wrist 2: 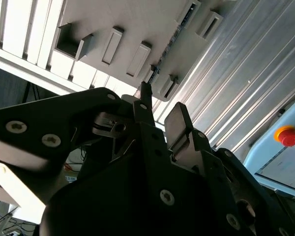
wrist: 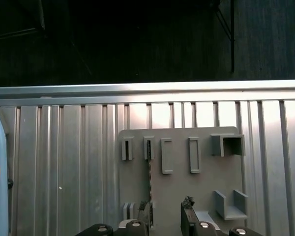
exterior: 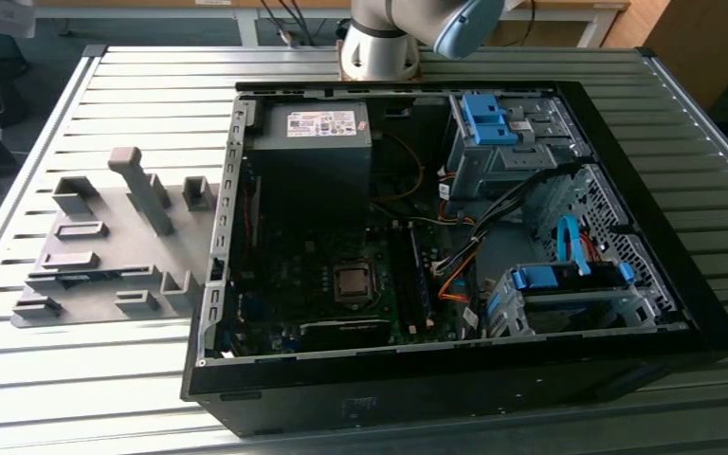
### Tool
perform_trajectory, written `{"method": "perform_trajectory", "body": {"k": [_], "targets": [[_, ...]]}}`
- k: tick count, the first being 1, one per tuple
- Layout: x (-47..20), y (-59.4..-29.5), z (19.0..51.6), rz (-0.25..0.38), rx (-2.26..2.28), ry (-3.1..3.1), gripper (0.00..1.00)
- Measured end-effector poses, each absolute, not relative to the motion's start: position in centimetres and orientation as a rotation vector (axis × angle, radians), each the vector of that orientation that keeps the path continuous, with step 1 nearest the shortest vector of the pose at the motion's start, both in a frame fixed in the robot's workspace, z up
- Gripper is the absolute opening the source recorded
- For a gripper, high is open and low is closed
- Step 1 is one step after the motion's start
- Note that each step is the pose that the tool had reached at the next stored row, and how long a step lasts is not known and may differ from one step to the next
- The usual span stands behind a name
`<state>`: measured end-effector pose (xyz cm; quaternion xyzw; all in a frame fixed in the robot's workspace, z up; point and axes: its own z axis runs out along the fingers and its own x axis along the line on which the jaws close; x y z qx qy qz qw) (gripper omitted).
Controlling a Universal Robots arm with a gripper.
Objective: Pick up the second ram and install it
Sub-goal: 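Pick up the second ram and move it above second insertion slot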
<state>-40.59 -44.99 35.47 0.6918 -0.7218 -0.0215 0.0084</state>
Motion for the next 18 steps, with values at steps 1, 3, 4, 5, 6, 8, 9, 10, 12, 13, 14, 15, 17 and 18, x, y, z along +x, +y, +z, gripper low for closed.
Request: {"method": "perform_trajectory", "body": {"k": [1,3,4,5,6,8,9,10,12,13,14,15,17,18], "targets": [[-40.59,-44.99,35.3,-0.067,2.162,-2.255,0.38],[-40.59,-44.99,34.92,-0.067,2.162,-2.255,0.38],[-40.59,-45.0,34.74,-0.067,2.162,-2.255,0.38],[-40.59,-45.0,34.61,-0.067,2.162,-2.255,0.38],[-40.59,-45.0,34.51,-0.067,2.162,-2.255,0.38],[-40.59,-45.0,34.47,-0.067,2.161,-2.255,0.38],[-40.59,-45.0,34.45,-0.067,2.162,-2.255,0.38],[-40.59,-45.0,34.43,-0.067,2.162,-2.255,0.38],[-40.59,-45.0,34.43,-0.067,2.162,-2.255,0.38],[-40.59,-45.0,34.42,-0.067,2.162,-2.255,0.38],[-40.59,-45.0,34.42,-0.067,2.162,-2.255,0.38],[-40.59,-45.0,34.42,-0.067,2.162,-2.255,0.38],[-40.59,-45.0,34.41,-0.067,2.162,-2.255,0.38],[-40.59,-45.0,34.41,-0.067,2.162,-2.255,0.38]]}}
